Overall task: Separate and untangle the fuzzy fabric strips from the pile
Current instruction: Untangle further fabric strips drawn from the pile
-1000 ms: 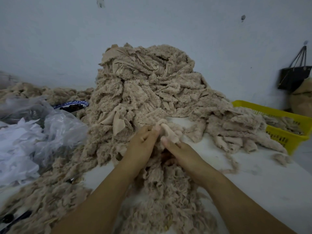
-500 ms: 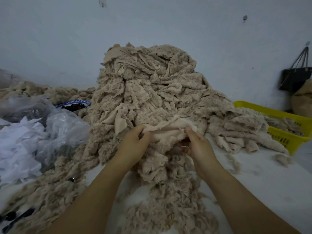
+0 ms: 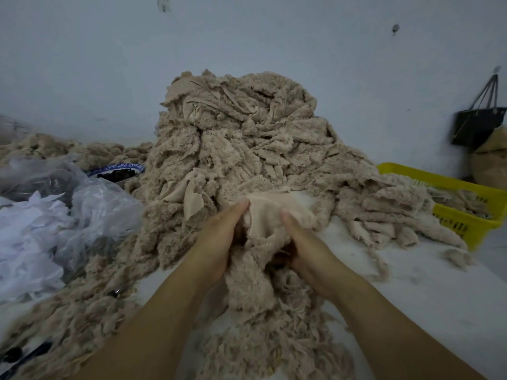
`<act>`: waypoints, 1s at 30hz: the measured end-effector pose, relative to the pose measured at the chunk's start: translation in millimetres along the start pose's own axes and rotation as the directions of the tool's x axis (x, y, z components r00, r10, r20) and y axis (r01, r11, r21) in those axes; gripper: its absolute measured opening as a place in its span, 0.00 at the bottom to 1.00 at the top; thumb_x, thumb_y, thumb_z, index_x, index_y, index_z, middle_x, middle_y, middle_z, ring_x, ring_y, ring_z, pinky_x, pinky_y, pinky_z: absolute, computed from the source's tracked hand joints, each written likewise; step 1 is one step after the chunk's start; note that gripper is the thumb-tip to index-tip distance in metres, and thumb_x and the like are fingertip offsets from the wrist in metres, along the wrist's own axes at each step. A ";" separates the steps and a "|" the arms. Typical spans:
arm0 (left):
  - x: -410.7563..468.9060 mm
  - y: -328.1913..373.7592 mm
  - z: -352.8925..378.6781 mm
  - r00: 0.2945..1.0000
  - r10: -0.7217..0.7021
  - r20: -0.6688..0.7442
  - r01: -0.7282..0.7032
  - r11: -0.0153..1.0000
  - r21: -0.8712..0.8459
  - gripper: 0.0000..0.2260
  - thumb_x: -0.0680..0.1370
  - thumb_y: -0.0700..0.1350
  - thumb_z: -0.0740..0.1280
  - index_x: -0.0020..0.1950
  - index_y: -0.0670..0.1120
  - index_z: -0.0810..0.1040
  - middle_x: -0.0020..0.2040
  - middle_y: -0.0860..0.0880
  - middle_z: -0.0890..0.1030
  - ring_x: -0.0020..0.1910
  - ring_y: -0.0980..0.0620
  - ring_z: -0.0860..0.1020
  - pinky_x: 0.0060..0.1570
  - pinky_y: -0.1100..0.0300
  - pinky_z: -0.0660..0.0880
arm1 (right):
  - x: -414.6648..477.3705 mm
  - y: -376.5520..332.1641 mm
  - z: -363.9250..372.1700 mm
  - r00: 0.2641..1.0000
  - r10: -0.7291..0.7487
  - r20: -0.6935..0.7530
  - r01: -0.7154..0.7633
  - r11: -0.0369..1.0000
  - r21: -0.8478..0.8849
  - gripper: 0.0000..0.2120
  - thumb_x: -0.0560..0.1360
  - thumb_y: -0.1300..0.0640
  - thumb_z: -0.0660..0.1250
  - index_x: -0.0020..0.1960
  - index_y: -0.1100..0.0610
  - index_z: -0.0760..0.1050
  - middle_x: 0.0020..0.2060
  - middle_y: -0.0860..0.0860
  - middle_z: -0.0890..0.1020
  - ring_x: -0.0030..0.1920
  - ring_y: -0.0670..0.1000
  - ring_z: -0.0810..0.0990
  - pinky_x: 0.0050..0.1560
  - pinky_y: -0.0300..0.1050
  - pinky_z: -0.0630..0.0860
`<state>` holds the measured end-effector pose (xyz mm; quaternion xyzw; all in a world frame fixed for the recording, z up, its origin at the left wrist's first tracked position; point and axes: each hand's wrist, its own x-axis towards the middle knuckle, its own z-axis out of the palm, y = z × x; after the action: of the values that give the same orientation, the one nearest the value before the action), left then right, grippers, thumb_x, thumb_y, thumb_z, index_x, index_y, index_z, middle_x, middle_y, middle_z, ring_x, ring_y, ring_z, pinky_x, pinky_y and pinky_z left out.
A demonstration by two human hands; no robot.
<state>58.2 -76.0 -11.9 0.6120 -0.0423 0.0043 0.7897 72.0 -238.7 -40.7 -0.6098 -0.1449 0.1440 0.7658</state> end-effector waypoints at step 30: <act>0.0 1.3 3.3 0.992 -0.111 -0.057 0.110 0.994 -0.019 0.12 0.81 0.53 0.65 0.55 0.47 0.82 0.46 0.47 0.87 0.45 0.50 0.86 0.43 0.57 0.83 | -2.3 -11.2 1.6 0.991 0.100 -0.088 -0.082 0.979 0.187 0.08 0.79 0.63 0.64 0.55 0.62 0.79 0.48 0.57 0.85 0.49 0.53 0.85 0.50 0.47 0.81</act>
<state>58.0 -78.8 -9.9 0.6065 0.0144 -0.0222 0.7946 69.7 -240.6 -29.5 -0.5489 -0.0656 0.1619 0.8174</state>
